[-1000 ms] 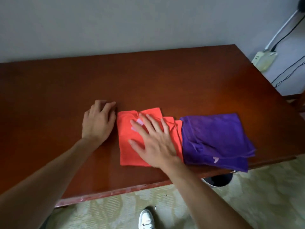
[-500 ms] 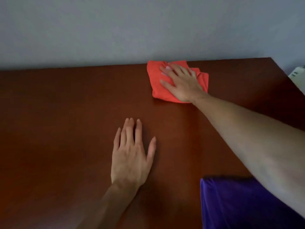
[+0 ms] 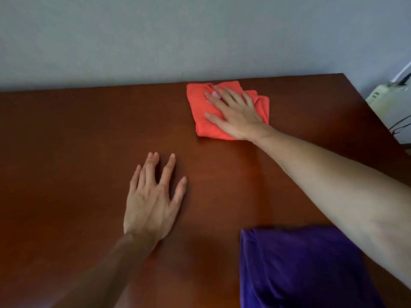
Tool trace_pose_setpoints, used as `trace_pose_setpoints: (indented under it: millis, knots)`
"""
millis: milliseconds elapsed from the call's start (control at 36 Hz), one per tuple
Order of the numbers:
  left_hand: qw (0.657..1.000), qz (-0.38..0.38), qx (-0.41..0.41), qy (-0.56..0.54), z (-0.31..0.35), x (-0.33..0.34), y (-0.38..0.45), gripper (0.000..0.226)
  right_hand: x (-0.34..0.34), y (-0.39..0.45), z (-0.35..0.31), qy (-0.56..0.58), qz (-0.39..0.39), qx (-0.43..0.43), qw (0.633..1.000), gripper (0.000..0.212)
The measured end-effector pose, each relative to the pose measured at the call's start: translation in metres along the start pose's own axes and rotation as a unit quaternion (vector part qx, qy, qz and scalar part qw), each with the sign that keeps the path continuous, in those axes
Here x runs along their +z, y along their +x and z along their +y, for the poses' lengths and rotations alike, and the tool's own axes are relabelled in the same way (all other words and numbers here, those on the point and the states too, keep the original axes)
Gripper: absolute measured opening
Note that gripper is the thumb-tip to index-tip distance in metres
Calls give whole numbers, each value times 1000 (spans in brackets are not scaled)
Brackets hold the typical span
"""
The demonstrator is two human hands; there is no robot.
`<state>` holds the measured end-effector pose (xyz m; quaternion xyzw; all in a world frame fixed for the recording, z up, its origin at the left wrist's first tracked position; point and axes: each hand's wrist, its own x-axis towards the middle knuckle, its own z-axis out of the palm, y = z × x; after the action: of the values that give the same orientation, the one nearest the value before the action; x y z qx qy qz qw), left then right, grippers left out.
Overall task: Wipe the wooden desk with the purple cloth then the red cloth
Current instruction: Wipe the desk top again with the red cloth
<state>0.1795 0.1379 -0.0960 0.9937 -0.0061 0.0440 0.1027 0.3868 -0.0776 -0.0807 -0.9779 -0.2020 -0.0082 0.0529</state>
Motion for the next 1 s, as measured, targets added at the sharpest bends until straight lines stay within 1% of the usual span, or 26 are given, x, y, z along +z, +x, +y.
trace_pose_setpoints:
  millis: [56,83,222,278,361,444,500,556,611,694,806,917,1000]
  knots:
    - [1000,1,-1,-5,1,-1,-1,65,-3,-38,-1,6,2,-18,1000,81]
    - [1000,5,-1,-8,1,-2,-1,65,-3,-59,0,9,4,-27,1000,81]
    - [1000,12,-16,-12,8,-4,-4,65,-2,-158,11,2,7,-70,997,72]
    - [1000,16,-17,-6,12,-7,-7,61,-4,-189,21,-1,8,-85,996,71]
    - [1000,12,2,7,22,-8,-12,48,-5,-223,36,11,5,-67,998,72]
    - [1000,16,-1,-22,46,-5,-19,50,-4,-237,43,26,4,-40,999,72]
    - [999,22,19,-45,70,-1,-20,55,-3,-235,44,27,14,-35,999,71]
    - [997,27,40,-68,95,6,-14,55,-3,-229,46,29,20,-35,999,70]
    - [994,31,42,-93,118,11,-3,54,-2,-220,53,29,25,-43,998,70]
    - [993,22,35,-113,138,18,21,59,-1,-196,70,20,33,-45,998,69]
    - [996,21,53,-68,142,33,47,61,-6,-145,99,24,26,10,999,73]
    - [997,26,75,-23,141,40,51,58,-10,-82,134,21,31,49,998,63]
    - [996,9,89,-20,138,39,53,56,-15,-39,155,18,21,63,998,63]
